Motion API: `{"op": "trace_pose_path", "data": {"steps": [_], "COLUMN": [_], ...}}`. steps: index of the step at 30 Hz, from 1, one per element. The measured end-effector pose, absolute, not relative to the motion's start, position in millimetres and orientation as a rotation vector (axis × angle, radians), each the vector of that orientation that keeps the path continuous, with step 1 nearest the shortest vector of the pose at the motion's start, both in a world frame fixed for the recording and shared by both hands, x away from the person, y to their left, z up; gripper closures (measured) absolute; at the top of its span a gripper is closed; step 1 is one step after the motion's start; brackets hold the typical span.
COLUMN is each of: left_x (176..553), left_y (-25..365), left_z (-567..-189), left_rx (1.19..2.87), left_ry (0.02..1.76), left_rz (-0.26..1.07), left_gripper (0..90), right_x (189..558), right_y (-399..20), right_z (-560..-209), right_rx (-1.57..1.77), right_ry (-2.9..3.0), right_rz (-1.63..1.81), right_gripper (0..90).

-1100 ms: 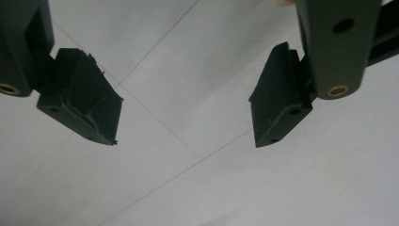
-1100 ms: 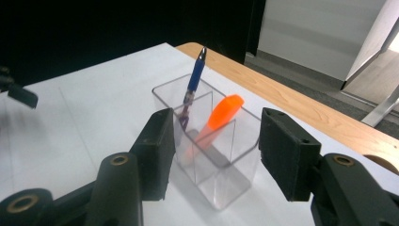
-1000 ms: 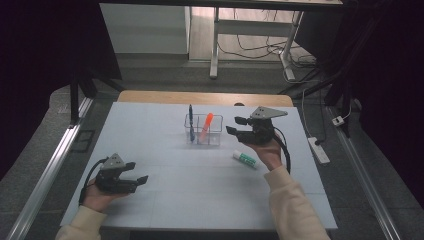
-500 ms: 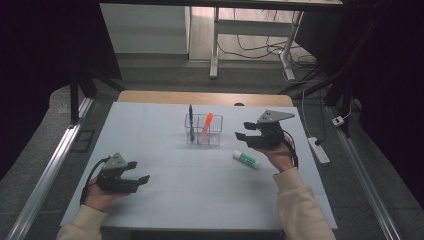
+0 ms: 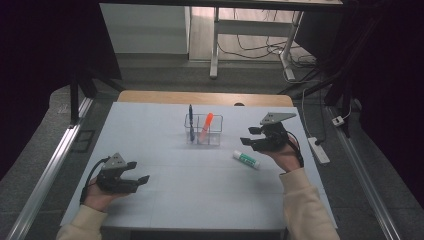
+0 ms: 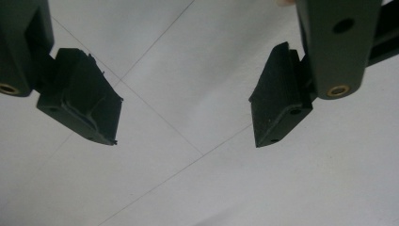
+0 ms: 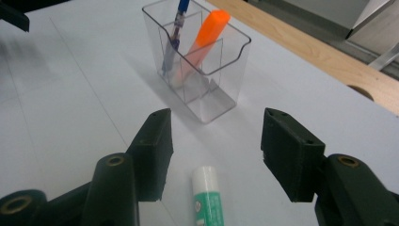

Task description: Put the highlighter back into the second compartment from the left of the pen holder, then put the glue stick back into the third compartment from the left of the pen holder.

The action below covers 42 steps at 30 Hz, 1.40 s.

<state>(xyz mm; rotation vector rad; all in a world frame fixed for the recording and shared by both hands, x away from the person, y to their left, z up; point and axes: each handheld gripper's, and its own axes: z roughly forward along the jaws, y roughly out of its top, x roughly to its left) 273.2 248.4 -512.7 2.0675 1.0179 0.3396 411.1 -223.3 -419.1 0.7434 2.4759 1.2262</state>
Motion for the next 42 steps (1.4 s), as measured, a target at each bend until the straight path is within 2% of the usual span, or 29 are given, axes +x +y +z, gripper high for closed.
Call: {"op": "trace_pose_path", "data": {"steps": [42], "left_x": [274.5], "left_y": [247.1], "left_z": [-515.9], "left_rx": [2.084], "left_ry": [1.015], "left_rz": [0.335], "left_gripper": [24.8], "right_x": [437.0], "right_y": [-185.2], "right_z": [-477.0], "right_rx": [0.811], "right_ry": [2.825], "right_rz": [0.732], "right_gripper": [43.1]}}
